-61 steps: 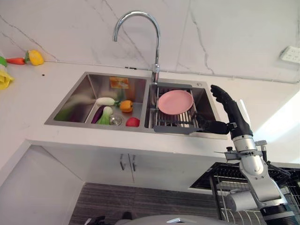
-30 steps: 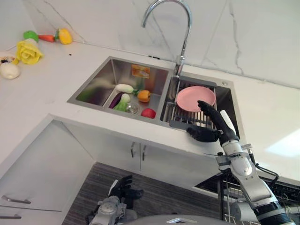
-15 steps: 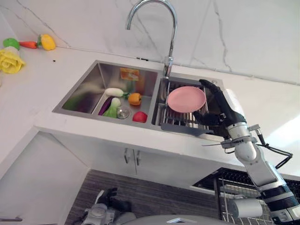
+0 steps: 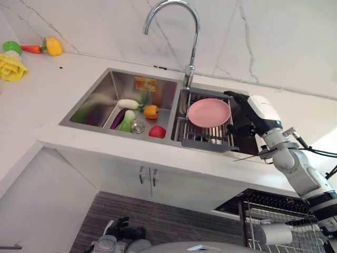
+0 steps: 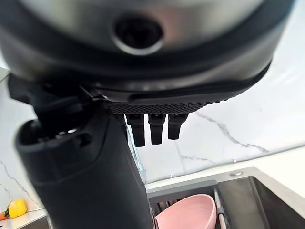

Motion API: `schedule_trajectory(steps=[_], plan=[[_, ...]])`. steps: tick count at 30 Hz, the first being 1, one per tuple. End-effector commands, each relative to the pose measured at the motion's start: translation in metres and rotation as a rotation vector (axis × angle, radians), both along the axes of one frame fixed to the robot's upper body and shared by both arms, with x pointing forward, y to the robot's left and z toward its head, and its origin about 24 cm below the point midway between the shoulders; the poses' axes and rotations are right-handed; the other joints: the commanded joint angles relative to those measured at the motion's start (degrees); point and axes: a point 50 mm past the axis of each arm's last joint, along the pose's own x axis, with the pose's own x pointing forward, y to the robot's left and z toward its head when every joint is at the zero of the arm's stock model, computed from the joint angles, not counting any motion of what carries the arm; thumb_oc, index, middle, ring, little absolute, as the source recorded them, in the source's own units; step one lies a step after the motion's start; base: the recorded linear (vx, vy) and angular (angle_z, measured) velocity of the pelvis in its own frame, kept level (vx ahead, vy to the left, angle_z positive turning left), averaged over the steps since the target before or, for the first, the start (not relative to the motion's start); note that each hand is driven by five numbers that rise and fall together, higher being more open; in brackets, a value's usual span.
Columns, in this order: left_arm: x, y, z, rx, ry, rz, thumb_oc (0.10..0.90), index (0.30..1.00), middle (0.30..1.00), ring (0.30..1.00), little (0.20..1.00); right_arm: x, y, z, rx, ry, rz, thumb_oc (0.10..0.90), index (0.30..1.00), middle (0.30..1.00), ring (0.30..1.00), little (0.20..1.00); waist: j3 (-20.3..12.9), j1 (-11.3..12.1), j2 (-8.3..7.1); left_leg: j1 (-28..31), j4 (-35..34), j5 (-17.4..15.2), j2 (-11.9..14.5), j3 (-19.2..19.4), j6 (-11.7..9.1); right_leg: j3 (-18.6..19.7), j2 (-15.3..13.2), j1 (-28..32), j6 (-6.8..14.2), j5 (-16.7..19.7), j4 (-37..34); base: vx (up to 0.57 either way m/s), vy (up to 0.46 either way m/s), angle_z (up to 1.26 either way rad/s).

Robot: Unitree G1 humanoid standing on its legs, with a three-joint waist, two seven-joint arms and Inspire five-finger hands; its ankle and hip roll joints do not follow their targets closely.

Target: Place the dishes in the dishwasher.

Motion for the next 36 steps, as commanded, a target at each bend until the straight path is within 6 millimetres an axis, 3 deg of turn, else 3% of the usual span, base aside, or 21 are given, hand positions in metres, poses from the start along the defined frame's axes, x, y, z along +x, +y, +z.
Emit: schedule_trajectory(steps=[1,6,13,28,36], plan=[[-0.045,-0.018,-0.014,-0.038,0.193,-0.071,0.8,0.9,0.9,0.9,0.9,0.017,-0.001,0.063,-0.03,-0.246,0.004,0.8,0.9,0.9,0.9,0.9,-0.35,4.16,1.34,4.26,0.53,-7.46,-1.27,1.1,2.14,1.44,-3.07,-1.87,4.71,0.72,0.77,0.0,0.026,0.07],[-0.046,-0.02,-0.014,-0.044,0.192,-0.088,0.8,0.9,0.9,0.9,0.9,0.024,-0.016,0.039,-0.082,-0.155,-0.082,0.8,0.9,0.9,0.9,0.9,-0.04,5.15,1.07,3.73,0.53,-7.34,-1.76,0.12,2.3,0.53,-3.51,-1.79,4.88,0.82,0.77,0.0,0.025,0.09],[-0.046,-0.02,-0.014,-0.042,0.188,-0.103,0.8,0.9,0.9,0.9,0.9,0.031,-0.025,0.028,-0.123,-0.108,-0.139,0.8,0.9,0.9,0.9,0.9,0.33,5.99,1.03,2.97,0.53,-7.17,-2.33,-0.69,2.52,-0.28,-4.09,-2.09,5.16,1.18,0.77,0.0,0.008,0.03],[-0.026,-0.02,-0.01,-0.001,0.115,-0.206,0.8,0.9,0.9,0.9,0.9,0.043,-0.039,0.034,-0.314,-0.191,-0.253,0.8,0.9,0.9,0.9,0.9,1.72,7.78,1.31,-0.53,0.53,-6.11,-3.96,-3.61,2.66,-3.35,-5.7,-3.2,5.85,1.74,0.77,-0.01,0.013,0.13],[0.001,-0.023,-0.002,0.08,0.031,-0.464,0.8,0.9,0.9,0.9,0.9,0.056,-0.046,0.038,-0.334,-0.234,-0.357,0.8,0.9,0.9,0.9,0.9,3.32,9.63,1.3,-3.13,0.53,-5.16,-4.4,-5.5,2.45,-5.2,-6.26,-4.37,6.13,2.0,0.77,-0.03,-0.003,0.15]])
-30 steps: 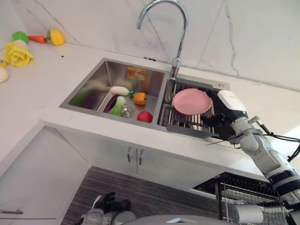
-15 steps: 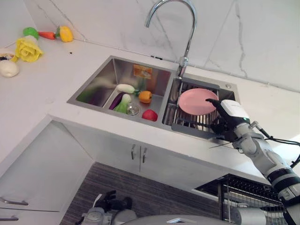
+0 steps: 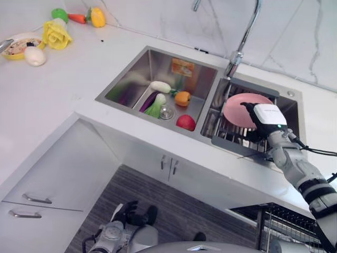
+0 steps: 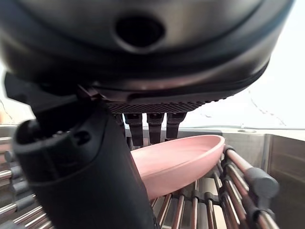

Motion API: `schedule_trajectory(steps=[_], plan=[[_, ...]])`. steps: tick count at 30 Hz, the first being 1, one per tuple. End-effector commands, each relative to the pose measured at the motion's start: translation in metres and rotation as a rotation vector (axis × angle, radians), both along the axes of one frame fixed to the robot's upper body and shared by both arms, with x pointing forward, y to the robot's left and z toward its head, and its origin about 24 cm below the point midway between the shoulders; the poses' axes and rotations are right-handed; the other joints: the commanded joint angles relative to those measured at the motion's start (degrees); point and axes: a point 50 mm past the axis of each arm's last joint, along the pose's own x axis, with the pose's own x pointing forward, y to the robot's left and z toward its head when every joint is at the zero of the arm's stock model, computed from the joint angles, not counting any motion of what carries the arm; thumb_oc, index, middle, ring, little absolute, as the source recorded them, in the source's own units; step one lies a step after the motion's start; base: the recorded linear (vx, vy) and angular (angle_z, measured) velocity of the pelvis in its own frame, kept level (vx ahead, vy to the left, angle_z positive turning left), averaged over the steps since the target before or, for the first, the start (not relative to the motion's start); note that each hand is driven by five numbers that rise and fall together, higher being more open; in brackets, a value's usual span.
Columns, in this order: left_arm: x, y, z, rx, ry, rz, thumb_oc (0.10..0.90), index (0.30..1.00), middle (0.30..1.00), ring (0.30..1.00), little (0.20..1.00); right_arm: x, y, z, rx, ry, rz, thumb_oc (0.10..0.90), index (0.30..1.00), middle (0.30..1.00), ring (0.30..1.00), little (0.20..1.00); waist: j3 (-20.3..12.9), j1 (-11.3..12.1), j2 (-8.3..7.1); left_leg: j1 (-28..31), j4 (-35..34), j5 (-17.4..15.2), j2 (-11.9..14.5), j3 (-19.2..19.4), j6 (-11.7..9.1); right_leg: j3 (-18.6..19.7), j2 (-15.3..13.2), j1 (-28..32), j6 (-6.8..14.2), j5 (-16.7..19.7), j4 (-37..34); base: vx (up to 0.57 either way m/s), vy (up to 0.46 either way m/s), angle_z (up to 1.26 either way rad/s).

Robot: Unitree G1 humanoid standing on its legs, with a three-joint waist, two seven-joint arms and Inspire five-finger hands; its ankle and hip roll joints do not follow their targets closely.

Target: Place the dishes in the dishwasher.

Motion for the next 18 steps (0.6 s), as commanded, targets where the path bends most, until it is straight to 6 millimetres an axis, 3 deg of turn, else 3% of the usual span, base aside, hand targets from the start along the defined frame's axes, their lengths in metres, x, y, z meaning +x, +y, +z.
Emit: schedule_trajectory(steps=[1,3,4,11,18], plan=[[-0.038,-0.006,-0.015,0.105,0.164,-0.246,0.8,0.9,0.9,0.9,0.9,0.025,0.0,0.069,-0.053,-0.289,-0.018,0.8,0.9,0.9,0.9,0.9,-0.34,4.24,-0.29,3.21,0.24,-7.44,-1.57,1.82,1.7,2.18,-5.14,-2.3,5.23,1.9,0.78,-0.02,-0.006,0.09],[-0.031,-0.009,-0.013,0.123,0.134,-0.319,0.8,0.9,0.9,0.9,0.9,0.026,0.0,0.072,-0.061,-0.297,-0.021,0.8,0.9,0.9,0.9,0.9,-0.14,4.38,-0.33,2.99,0.24,-7.41,-1.62,1.71,1.68,2.04,-5.15,-2.51,5.26,1.94,0.78,-0.03,0.0,0.05],[-0.022,-0.012,-0.008,0.157,0.093,-0.419,0.8,0.9,0.9,0.9,0.9,0.029,0.001,0.075,-0.075,-0.311,-0.018,0.4,0.3,0.3,0.3,0.3,0.32,4.86,-0.38,2.5,0.24,-7.22,-1.65,1.51,1.64,1.86,-5.18,-2.78,5.32,1.99,0.79,-0.05,-0.003,0.11],[-0.005,-0.012,0.0,0.225,0.018,-0.519,0.8,0.9,0.9,0.9,0.9,0.03,-0.001,0.075,-0.093,-0.334,-0.042,0.4,0.3,0.3,0.3,0.3,1.06,5.55,-0.49,1.56,0.24,-6.91,-1.68,0.43,1.5,0.87,-5.25,-3.02,5.37,1.79,0.83,-0.01,-0.005,0.06],[-0.012,-0.009,-0.002,0.26,0.023,-0.555,0.8,0.9,0.9,0.9,0.9,0.027,-0.008,0.075,-0.013,-0.372,-0.08,0.4,0.3,0.3,0.3,0.3,0.68,5.18,-0.65,2.33,0.24,-7.4,-1.54,0.5,1.61,0.9,-5.21,-2.38,5.29,1.44,0.82,0.01,-0.009,0.05]])
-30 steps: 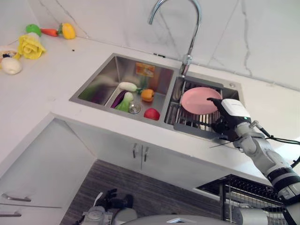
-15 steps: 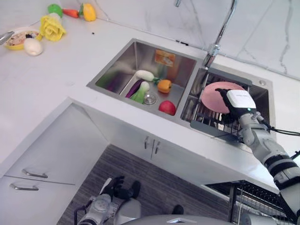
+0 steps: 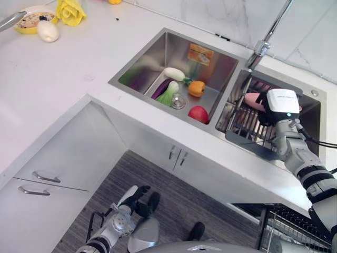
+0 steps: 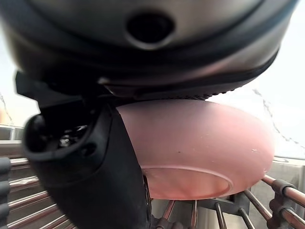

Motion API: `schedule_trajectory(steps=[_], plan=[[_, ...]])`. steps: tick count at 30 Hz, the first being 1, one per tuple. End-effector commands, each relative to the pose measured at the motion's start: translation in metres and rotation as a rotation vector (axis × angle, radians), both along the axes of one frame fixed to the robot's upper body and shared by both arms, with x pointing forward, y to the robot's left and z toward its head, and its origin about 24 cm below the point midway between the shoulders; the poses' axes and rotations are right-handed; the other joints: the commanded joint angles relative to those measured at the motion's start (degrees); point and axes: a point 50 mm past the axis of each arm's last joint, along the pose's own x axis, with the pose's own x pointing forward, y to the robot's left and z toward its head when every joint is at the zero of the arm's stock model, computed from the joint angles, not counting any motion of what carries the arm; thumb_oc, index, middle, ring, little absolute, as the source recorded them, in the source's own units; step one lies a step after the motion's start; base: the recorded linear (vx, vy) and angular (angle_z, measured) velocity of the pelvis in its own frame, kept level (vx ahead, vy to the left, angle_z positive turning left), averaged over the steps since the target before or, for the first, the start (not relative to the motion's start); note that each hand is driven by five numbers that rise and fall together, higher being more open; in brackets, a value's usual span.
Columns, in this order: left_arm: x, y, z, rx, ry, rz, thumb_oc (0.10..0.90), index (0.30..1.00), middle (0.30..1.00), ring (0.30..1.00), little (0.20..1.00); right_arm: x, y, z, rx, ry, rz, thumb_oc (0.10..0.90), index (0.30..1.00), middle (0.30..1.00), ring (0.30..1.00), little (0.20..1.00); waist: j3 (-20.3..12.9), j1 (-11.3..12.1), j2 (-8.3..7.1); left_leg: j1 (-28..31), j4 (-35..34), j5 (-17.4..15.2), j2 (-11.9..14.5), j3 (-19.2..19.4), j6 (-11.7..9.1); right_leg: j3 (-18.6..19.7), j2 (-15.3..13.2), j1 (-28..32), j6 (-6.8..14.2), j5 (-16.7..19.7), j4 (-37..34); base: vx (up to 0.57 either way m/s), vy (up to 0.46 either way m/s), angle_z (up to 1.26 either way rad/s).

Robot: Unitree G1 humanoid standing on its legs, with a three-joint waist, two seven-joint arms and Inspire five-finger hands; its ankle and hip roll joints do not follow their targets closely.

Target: Place the dishes in the dishwasher.

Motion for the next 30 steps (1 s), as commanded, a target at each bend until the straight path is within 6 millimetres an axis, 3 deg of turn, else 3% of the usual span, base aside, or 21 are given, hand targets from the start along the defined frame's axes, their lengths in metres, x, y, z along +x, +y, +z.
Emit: schedule_trajectory(steps=[1,5,9,12,13,15,16,18,19,20,24,27,28,30], plan=[[-0.044,0.007,-0.021,0.127,0.163,-0.135,0.8,0.9,0.9,0.9,0.9,0.015,0.004,0.054,0.027,-0.208,0.021,0.4,0.3,0.3,0.3,0.3,-1.75,2.83,0.0,5.49,0.23,-8.79,-1.01,2.62,1.79,2.85,-4.87,-0.42,4.94,0.72,0.99,0.0,0.0,0.0],[-0.053,0.013,-0.024,0.135,0.2,-0.082,0.8,0.9,0.9,0.9,0.9,0.013,0.004,0.063,0.094,-0.264,0.028,0.4,0.3,0.3,0.3,0.3,-2.47,2.13,-0.15,6.7,0.23,-9.31,-0.75,3.43,1.86,3.5,-4.7,0.2,4.75,0.45,0.96,0.0,-0.001,-0.01],[-0.061,0.017,-0.028,0.139,0.233,-0.022,0.8,0.9,0.9,0.9,0.9,0.006,0.015,0.087,0.157,-0.404,0.094,0.4,0.3,0.3,0.3,0.3,-3.47,0.95,-0.23,8.29,0.23,-10.01,-0.4,4.52,2.01,4.41,-4.5,0.92,4.46,0.11,0.96,0.02,0.0,-0.05],[-0.065,0.02,-0.03,0.138,0.25,0.043,0.8,0.9,0.9,0.9,0.9,-0.007,0.026,0.114,0.195,-0.559,0.185,0.4,0.3,0.3,0.3,0.3,-4.22,-0.11,0.0,9.5,0.25,-10.47,-0.14,5.49,2.21,5.17,-4.27,1.33,4.27,-0.05,0.99,0.03,0.009,-0.17],[-0.063,0.02,-0.03,0.143,0.244,0.058,0.8,0.9,0.9,0.9,0.9,-0.018,0.034,0.13,0.326,-0.68,0.263,0.4,0.3,0.3,0.3,0.3,-4.65,-0.87,0.22,10.33,0.29,-10.82,-0.06,6.42,2.43,6.0,-4.27,1.38,4.29,0.11,1.07,0.02,0.022,-0.22],[-0.062,0.02,-0.03,0.145,0.243,0.056,0.8,0.9,0.9,0.9,0.9,-0.024,0.038,0.134,0.376,-0.714,0.297,0.4,0.3,0.3,0.3,0.3,-4.72,-0.93,0.23,10.81,0.34,-11.03,-0.07,7.02,2.6,6.7,-4.25,1.38,4.3,0.19,1.15,0.02,0.032,-0.31],[-0.059,0.021,-0.029,0.149,0.24,0.068,0.8,0.9,0.9,0.9,0.9,-0.039,0.046,0.149,0.431,-0.819,0.384,0.4,0.3,0.3,0.3,0.3,-4.96,-1.96,0.53,11.38,0.32,-11.31,-0.17,7.78,2.8,7.47,-4.36,1.36,4.25,0.26,1.37,0.01,0.038,-0.44],[-0.059,0.021,-0.029,0.147,0.241,0.078,0.8,0.9,0.9,0.9,0.9,-0.049,0.047,0.153,0.431,-0.853,0.405,0.4,0.3,0.3,0.3,0.3,-5.09,-2.36,0.48,11.83,0.32,-11.53,-0.23,8.21,2.95,7.87,-4.4,1.45,4.25,0.29,1.52,0.02,0.051,-0.35],[-0.057,0.023,-0.029,0.145,0.231,0.1,0.8,0.9,0.9,0.9,0.9,-0.061,0.042,0.16,0.432,-0.918,0.413,0.4,0.3,0.3,0.3,0.3,-5.2,-3.56,0.6,12.41,0.3,-11.85,-0.35,8.77,3.19,8.35,-4.54,1.34,4.27,0.27,2.27,0.02,0.054,-0.2],[-0.056,0.023,-0.029,0.146,0.231,0.099,0.8,0.9,0.9,0.9,0.9,-0.062,0.041,0.159,0.432,-0.919,0.411,0.4,0.3,0.3,0.3,0.3,-5.15,-3.44,0.57,12.45,0.31,-11.86,-0.36,8.8,3.22,8.41,-4.57,1.3,4.29,0.2,2.42,0.0,0.06,-0.18],[-0.042,0.021,-0.024,0.121,0.184,0.145,0.8,0.9,0.9,0.9,0.9,-0.086,0.03,0.172,0.444,-1.078,0.395,0.4,0.3,0.3,0.3,0.3,-2.85,-6.82,0.46,12.55,0.3,-12.06,-0.5,10.93,3.77,10.63,-5.2,-2.29,5.08,1.08,5.57,-0.1,0.07,-0.21],[-0.029,0.024,-0.02,0.071,0.146,0.263,0.8,0.9,0.9,0.9,0.9,-0.093,0.016,0.173,0.431,-1.123,0.319,0.4,0.3,0.3,0.3,0.3,1.06,-9.07,-0.41,11.54,0.3,-12.01,-0.75,14.72,4.17,12.91,-6.36,-7.88,6.91,4.86,7.6,-0.29,0.085,-0.54],[-0.023,0.027,-0.018,0.042,0.122,0.351,0.8,0.9,0.9,0.9,0.9,-0.088,0.002,0.168,0.405,-1.094,0.229,0.4,0.3,0.3,0.3,0.3,2.97,-10.02,-1.1,10.64,0.31,-11.63,-0.36,18.01,4.1,14.25,-7.67,-10.79,8.64,9.0,7.24,-0.3,0.049,-0.98],[-0.02,0.027,-0.016,0.028,0.112,0.366,0.8,0.9,0.9,0.9,0.9,-0.085,-0.006,0.162,0.352,-1.045,0.166,0.4,0.3,0.3,0.3,0.3,3.34,-9.77,-1.14,10.35,0.28,-11.69,0.43,20.12,3.81,14.66,-7.81,-11.2,8.64,9.5,6.18,-0.17,-0.002,-1.29]])
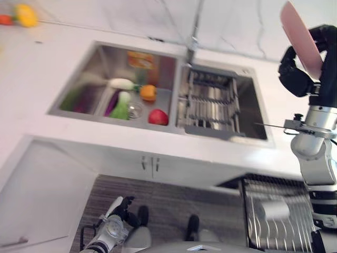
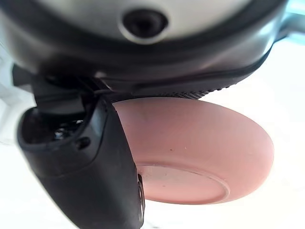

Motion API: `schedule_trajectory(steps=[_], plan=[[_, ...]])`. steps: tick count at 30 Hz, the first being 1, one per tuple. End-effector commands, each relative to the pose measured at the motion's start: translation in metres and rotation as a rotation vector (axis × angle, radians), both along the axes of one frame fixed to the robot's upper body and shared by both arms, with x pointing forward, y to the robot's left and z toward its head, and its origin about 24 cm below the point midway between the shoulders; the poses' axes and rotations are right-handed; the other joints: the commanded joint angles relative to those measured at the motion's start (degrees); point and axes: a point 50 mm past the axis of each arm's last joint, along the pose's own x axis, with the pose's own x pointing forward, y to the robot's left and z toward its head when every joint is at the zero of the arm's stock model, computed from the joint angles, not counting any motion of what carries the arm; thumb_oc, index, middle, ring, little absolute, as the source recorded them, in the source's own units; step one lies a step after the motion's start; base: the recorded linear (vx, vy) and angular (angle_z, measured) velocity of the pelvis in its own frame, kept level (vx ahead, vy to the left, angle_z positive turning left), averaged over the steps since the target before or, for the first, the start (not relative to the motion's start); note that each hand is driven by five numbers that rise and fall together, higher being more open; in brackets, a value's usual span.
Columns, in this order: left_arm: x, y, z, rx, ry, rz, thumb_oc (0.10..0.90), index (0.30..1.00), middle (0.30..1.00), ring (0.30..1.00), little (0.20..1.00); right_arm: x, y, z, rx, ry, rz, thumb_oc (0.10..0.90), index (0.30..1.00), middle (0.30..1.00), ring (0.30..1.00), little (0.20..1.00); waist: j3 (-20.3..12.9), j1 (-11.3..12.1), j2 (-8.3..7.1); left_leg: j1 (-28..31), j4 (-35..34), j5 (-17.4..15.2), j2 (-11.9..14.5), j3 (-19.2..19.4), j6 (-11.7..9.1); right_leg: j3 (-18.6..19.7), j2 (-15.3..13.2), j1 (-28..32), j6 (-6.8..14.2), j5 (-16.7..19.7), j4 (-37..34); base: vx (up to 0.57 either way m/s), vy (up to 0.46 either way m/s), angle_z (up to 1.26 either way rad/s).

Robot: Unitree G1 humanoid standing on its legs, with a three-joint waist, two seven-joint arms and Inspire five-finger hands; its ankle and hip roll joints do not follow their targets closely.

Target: Place the dishes in the dishwasher.

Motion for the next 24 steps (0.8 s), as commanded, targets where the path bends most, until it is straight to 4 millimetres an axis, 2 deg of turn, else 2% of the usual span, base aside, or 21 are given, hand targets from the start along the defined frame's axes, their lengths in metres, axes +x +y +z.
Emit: schedule_trajectory(steps=[1,2,3,5,6,8,9,10,11,14,15,17,21,24], plan=[[-0.002,-0.002,-0.003,-0.017,0.006,0.042,0.8,0.9,0.9,0.9,0.9,-0.013,-0.038,0.053,-0.075,-0.183,-0.23,0.4,0.3,0.3,0.3,0.3,1.26,1.45,2.0,4.21,0.24,-9.56,0.52,3.62,-0.02,-0.18,-5.6,-4.94,5.53,3.44,0.7,-0.12,-0.026,-1.3],[0.002,0.001,0.0,-0.014,-0.012,0.056,0.8,0.9,0.9,0.9,0.9,-0.015,-0.048,0.046,-0.103,-0.128,-0.295,0.4,0.3,0.3,0.3,0.3,1.65,1.22,2.01,3.91,0.48,-9.66,1.19,4.52,0.08,-0.88,-5.88,-4.44,5.37,1.98,0.85,-0.3,-0.071,-1.06],[0.002,0.009,0.002,-0.007,-0.021,0.104,0.8,0.9,0.9,0.9,0.9,-0.016,-0.067,0.033,-0.205,-0.007,-0.441,0.4,0.3,0.3,0.3,0.3,2.74,1.76,1.67,2.21,1.07,-8.65,2.27,6.78,0.29,-2.6,-7.13,-2.89,4.45,0.08,2.94,-0.36,-0.075,-0.47],[0.0,0.011,0.002,-0.01,-0.016,0.122,0.8,0.9,0.9,0.9,0.9,-0.021,-0.09,0.01,-0.259,0.129,-0.577,0.4,0.3,0.3,0.3,0.3,2.95,2.6,0.98,-0.32,1.91,-7.61,2.93,8.13,0.25,-2.48,-7.66,-1.34,3.97,-2.58,5.68,-0.33,-0.082,-0.67],[-0.001,0.009,0.001,-0.018,-0.012,0.115,0.8,0.9,0.9,0.9,0.9,-0.023,-0.099,0.001,-0.265,0.175,-0.629,0.4,0.3,0.3,0.3,0.3,2.69,3.26,0.45,-1.76,2.65,-7.53,2.81,8.48,0.17,-2.31,-7.86,-0.74,3.83,-3.48,5.49,-0.17,-0.05,-0.63],[-0.001,0.009,0.001,-0.015,-0.01,0.112,0.8,0.9,0.9,0.9,0.9,-0.026,-0.103,-0.002,-0.262,0.175,-0.665,0.4,0.3,0.3,0.3,0.3,2.91,3.38,-0.03,-3.17,3.95,-6.91,3.16,9.13,0.12,-1.83,-7.95,-1.3,3.88,-2.41,5.73,-0.12,-0.077,-0.38],[0.003,0.009,0.002,0.013,-0.017,0.069,0.8,0.9,0.9,0.9,0.9,-0.03,-0.11,-0.015,-0.264,0.227,-0.702,0.4,0.3,0.3,0.3,0.3,3.03,3.58,-0.41,-4.37,5.16,-6.75,3.61,9.94,-0.12,-2.21,-7.76,-1.19,4.14,-3.09,4.91,-0.14,-0.145,-0.53],[0.003,0.005,0.002,0.069,0.002,-0.046,0.8,0.9,0.9,0.9,0.9,-0.026,-0.107,-0.023,-0.25,0.25,-0.681,0.4,0.3,0.3,0.3,0.3,3.06,3.46,-0.64,-4.77,5.83,-7.01,4.14,10.78,-0.42,-2.49,-7.5,-1.21,4.32,-3.22,4.14,-0.1,-0.201,-0.74],[0.001,0.002,0.0,0.124,0.027,-0.142,0.8,0.9,0.9,0.9,0.9,-0.032,-0.104,-0.027,-0.258,0.23,-0.675,0.4,0.3,0.3,0.3,0.3,3.29,3.0,-0.72,-5.35,6.68,-6.62,5.08,11.66,-0.81,-2.77,-6.77,-1.64,4.1,-3.03,2.72,-0.04,-0.231,-0.76],[-0.009,0.006,-0.006,0.122,0.077,-0.076,0.8,0.9,0.9,0.9,0.9,-0.041,-0.097,-0.038,-0.273,0.265,-0.631,0.4,0.3,0.3,0.3,0.3,3.42,2.16,-0.06,-5.48,6.84,-6.25,6.42,11.25,-1.7,-3.23,-5.53,-1.14,3.36,-3.85,1.46,0.01,-0.148,-0.32],[-0.017,0.003,-0.01,0.113,0.107,-0.059,0.8,0.9,0.9,0.9,0.9,-0.038,-0.09,-0.042,-0.311,0.307,-0.578,0.4,0.3,0.3,0.3,0.3,3.83,1.56,0.59,-6.17,6.45,-4.98,7.18,11.09,-2.32,-3.78,-5.05,-1.4,2.84,-4.11,0.47,-0.06,-0.167,-0.01],[-0.018,-0.004,-0.012,0.086,0.109,-0.049,0.8,0.9,0.9,0.9,0.9,-0.029,-0.081,-0.045,-0.302,0.321,-0.522,0.4,0.3,0.3,0.3,0.3,4.2,0.89,1.94,-6.85,6.25,-4.18,8.03,10.68,-3.27,-4.65,-4.22,-1.19,2.59,-4.25,-0.71,-0.04,-0.115,-0.01],[-0.022,-0.007,-0.014,0.068,0.12,-0.036,0.8,0.9,0.9,0.9,0.9,-0.012,-0.066,-0.047,-0.314,0.337,-0.448,0.4,0.3,0.3,0.3,0.3,4.43,0.59,3.32,-7.02,5.54,-2.96,8.78,10.16,-4.07,-5.42,-3.17,-0.58,2.1,-4.41,-2.21,-0.01,-0.061,0.04],[-0.021,-0.011,-0.014,0.056,0.117,-0.046,0.8,0.9,0.9,0.9,0.9,0.0,-0.058,-0.063,-0.302,0.422,-0.384,0.4,0.3,0.3,0.3,0.3,4.43,0.72,4.23,-7.39,4.65,-1.79,9.0,9.7,-4.38,-6.05,-2.89,-0.59,1.82,-4.31,-2.65,0.01,-0.039,0.18]])
